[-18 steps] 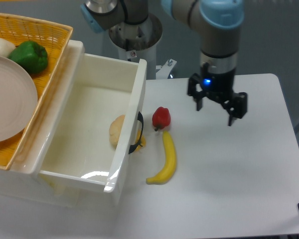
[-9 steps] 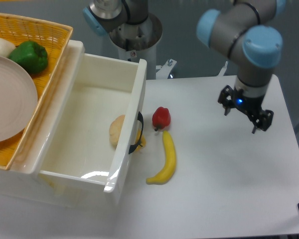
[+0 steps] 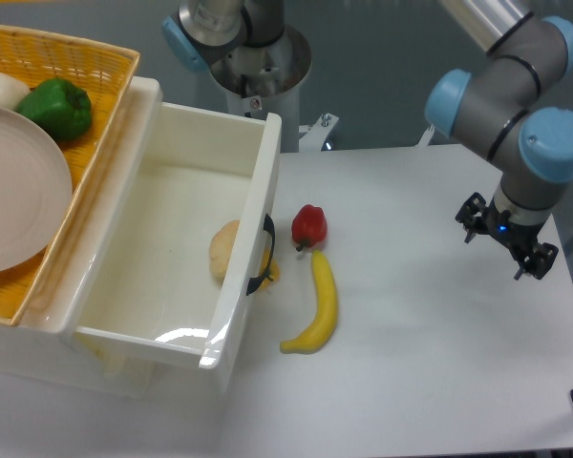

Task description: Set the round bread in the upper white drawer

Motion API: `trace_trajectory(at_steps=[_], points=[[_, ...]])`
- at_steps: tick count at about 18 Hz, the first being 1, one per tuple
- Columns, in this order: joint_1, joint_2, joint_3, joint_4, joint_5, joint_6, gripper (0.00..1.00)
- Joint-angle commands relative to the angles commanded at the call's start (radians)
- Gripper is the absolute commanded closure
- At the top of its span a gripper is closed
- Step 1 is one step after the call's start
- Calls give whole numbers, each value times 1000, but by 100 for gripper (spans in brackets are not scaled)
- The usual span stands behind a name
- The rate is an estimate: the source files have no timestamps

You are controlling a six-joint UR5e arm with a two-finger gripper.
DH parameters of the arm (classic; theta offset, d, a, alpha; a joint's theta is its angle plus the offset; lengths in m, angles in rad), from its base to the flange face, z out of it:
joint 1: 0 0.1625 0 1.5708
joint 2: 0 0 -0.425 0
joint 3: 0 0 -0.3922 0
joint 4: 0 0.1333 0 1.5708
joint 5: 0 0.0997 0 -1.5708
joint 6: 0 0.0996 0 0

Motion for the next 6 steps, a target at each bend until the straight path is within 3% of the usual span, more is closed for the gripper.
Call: trace_trajectory(at_steps=[6], points=[[0,0,-5,2,0,-5,0]])
